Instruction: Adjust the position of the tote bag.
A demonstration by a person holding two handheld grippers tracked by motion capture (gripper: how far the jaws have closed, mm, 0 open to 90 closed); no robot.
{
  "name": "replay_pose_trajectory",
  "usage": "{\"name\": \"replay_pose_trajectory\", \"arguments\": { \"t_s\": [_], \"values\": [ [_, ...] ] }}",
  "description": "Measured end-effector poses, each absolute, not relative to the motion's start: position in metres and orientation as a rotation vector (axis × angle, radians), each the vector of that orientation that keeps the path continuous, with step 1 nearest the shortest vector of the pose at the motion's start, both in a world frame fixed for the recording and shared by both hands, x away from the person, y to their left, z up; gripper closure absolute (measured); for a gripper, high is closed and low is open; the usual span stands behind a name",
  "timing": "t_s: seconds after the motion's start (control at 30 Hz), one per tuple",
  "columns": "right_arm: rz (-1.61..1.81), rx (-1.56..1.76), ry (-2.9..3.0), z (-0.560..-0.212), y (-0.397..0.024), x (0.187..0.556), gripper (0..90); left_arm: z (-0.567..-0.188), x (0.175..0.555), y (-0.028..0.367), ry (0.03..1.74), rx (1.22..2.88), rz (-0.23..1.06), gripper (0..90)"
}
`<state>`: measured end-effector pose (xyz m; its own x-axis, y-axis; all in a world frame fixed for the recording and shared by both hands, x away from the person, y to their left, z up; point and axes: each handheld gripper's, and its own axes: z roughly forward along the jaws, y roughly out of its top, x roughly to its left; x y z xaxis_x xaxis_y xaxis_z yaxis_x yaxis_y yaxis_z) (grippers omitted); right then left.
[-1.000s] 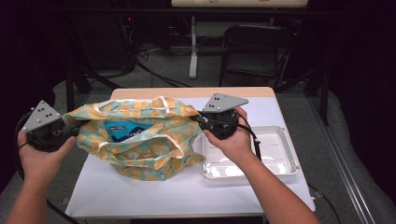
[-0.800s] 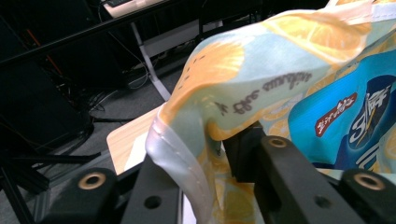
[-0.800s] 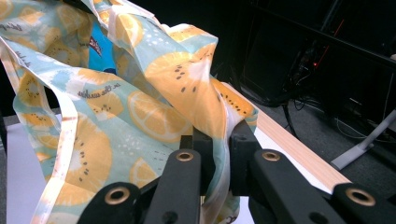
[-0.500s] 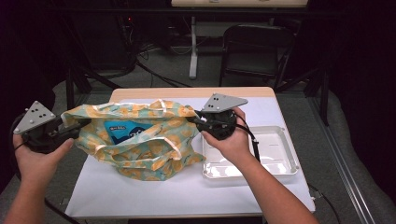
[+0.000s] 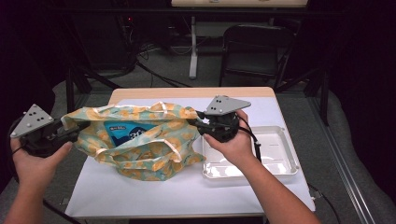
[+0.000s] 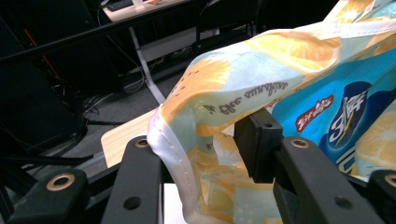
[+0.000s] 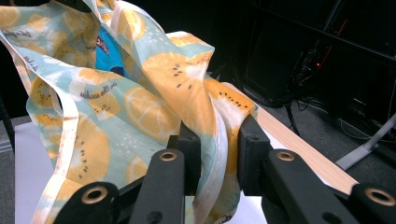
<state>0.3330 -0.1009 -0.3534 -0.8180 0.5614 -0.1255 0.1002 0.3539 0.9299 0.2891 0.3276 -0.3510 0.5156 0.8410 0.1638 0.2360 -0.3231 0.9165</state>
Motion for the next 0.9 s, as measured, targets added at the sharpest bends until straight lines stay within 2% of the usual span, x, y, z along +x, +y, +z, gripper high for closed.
{"name": "replay_pose_trajectory", "arguments": {
  "t_s": [0.2, 0.53, 0.6, 0.7, 0.9],
  "values": [
    [1.479, 0.582, 2.188, -0.352, -0.105, 0.333, 71.1, -0.345, 0.287, 0.329, 0.878, 1.834, 0.825, 66.6],
    [1.478, 0.580, 2.186, -0.354, -0.107, 0.330, 67.7, -0.345, 0.285, 0.325, 0.863, 1.839, 0.826, 77.7],
    [1.489, 0.586, 2.178, -0.355, -0.110, 0.328, 65.9, -0.346, 0.285, 0.323, 0.859, 1.859, 0.828, 82.7],
    [1.482, 0.592, 2.175, -0.357, -0.112, 0.327, 65.7, -0.347, 0.285, 0.320, 0.854, 1.869, 0.843, 86.9],
    [1.487, 0.605, 2.172, -0.359, -0.116, 0.324, 67.8, -0.347, 0.287, 0.317, 0.852, 1.875, 0.842, 89.4]
  ]
}}
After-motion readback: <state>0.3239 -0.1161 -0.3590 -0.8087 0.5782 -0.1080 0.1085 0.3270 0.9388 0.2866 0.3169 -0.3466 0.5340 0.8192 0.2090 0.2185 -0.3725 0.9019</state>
